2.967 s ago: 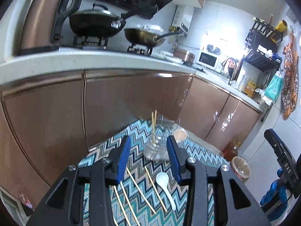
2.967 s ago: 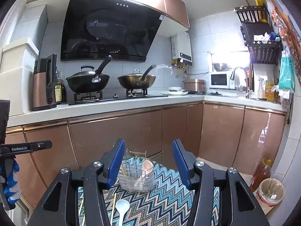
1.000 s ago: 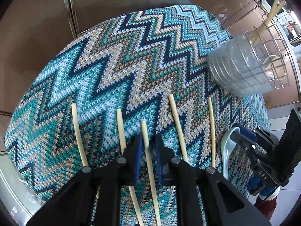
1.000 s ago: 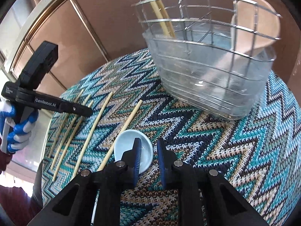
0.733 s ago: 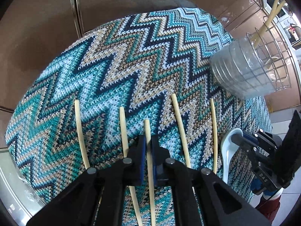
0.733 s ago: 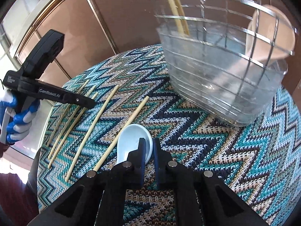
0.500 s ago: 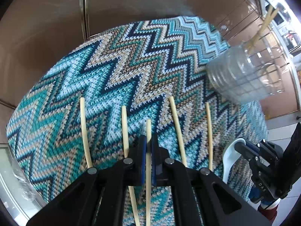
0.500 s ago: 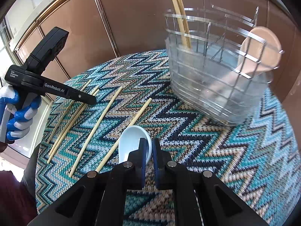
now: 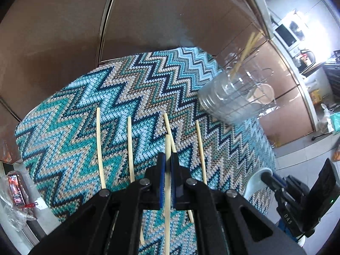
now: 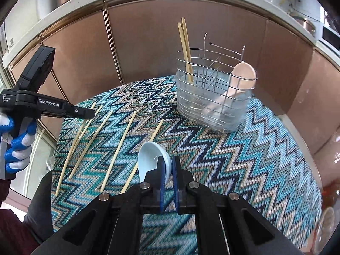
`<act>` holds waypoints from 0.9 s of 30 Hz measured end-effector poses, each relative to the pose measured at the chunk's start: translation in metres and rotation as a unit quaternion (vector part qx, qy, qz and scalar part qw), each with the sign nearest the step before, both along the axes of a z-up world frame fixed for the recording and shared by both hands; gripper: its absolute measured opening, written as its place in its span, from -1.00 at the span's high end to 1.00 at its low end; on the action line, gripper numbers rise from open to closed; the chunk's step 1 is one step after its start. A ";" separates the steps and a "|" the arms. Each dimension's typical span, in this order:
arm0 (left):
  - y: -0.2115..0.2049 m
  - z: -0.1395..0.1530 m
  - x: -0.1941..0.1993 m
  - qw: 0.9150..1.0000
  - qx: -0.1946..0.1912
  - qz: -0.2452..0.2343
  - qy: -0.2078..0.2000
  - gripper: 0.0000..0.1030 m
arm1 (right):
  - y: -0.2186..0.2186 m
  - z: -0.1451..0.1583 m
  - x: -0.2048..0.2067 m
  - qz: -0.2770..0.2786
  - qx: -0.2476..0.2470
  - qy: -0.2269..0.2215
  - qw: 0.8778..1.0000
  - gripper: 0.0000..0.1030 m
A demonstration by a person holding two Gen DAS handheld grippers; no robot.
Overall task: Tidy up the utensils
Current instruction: 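Lift and carry the chopstick with left tool while right tool carries the spoon toward the holder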
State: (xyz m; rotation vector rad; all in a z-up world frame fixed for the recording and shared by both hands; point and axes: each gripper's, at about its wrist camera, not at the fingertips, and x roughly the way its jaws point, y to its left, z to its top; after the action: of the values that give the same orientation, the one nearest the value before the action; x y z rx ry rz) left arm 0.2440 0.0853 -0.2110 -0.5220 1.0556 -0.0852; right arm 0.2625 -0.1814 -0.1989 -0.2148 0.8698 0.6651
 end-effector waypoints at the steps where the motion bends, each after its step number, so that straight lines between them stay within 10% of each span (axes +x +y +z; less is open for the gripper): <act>1: 0.000 0.001 -0.003 1.000 -0.005 0.000 -0.002 0.92 | -0.001 0.003 -0.006 -0.006 -0.002 -0.003 1.000 0.88; 27: 0.005 0.078 -0.081 0.990 -0.036 0.003 -0.139 0.92 | -0.018 0.081 -0.094 -0.110 0.005 -0.099 0.989 0.88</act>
State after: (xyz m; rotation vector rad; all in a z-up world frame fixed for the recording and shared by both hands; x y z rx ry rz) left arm 0.1634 0.0904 -0.1331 -0.5609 0.7798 -0.1859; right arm 0.1682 -0.1993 -0.1178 -0.1699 0.6862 0.4349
